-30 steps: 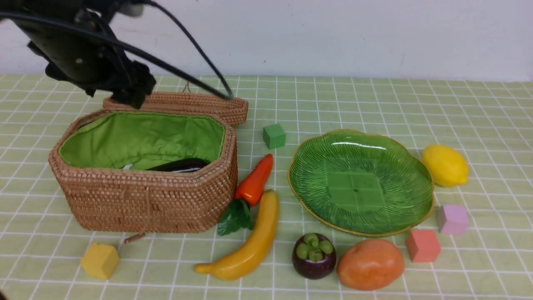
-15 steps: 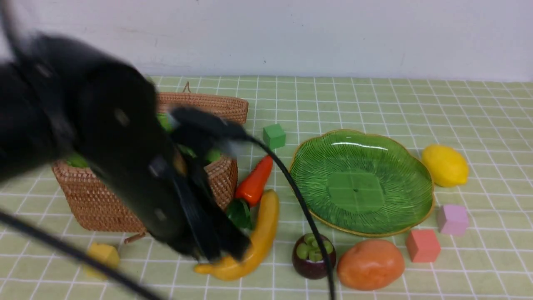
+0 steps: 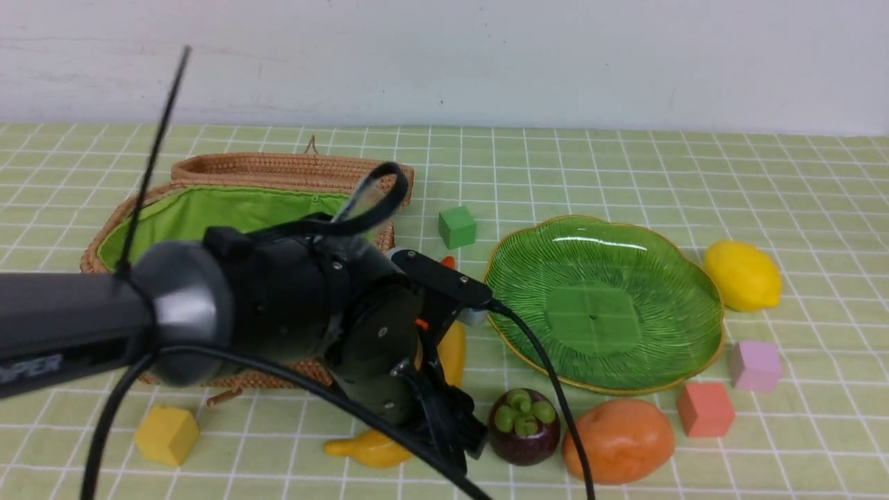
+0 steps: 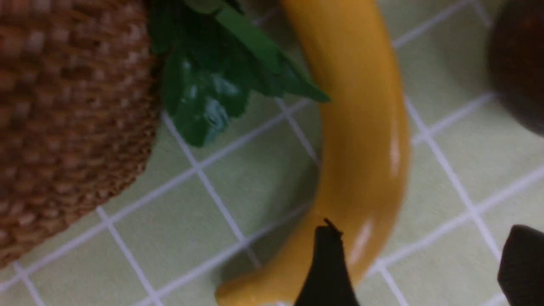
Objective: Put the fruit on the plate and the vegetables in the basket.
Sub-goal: Use the left arm to grab a banana and put it into the right plate
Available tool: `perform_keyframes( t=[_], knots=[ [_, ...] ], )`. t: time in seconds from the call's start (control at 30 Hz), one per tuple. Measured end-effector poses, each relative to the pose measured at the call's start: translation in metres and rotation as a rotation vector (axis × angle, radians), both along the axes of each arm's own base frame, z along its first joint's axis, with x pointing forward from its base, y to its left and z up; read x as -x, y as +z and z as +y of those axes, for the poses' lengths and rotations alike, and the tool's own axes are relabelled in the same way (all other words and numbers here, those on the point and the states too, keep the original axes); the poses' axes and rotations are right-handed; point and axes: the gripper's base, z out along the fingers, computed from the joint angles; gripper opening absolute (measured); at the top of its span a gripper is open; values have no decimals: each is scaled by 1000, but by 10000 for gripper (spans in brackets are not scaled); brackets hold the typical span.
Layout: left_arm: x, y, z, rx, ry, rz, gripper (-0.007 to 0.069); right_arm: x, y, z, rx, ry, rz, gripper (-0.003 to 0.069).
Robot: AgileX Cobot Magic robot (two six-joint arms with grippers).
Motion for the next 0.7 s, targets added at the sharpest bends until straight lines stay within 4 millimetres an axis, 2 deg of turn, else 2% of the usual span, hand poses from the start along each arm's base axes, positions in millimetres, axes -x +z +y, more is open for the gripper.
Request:
perform_keyframes(
  t=[0.2, 0.33, 0.5, 0.7],
  knots=[
    [-7, -15, -2, -26, -11, -6, 493, 0, 0, 0, 0, 0, 0, 240],
    [-9, -22, -3, -36, -15, -2, 444, 0, 0, 0, 0, 0, 0, 240],
    [-10, -30, -5, -48, -21, 9, 320, 0, 0, 0, 0, 0, 0, 240],
    [-9, -27, -4, -57, -21, 15, 316, 0, 0, 0, 0, 0, 0, 240]
  ],
)
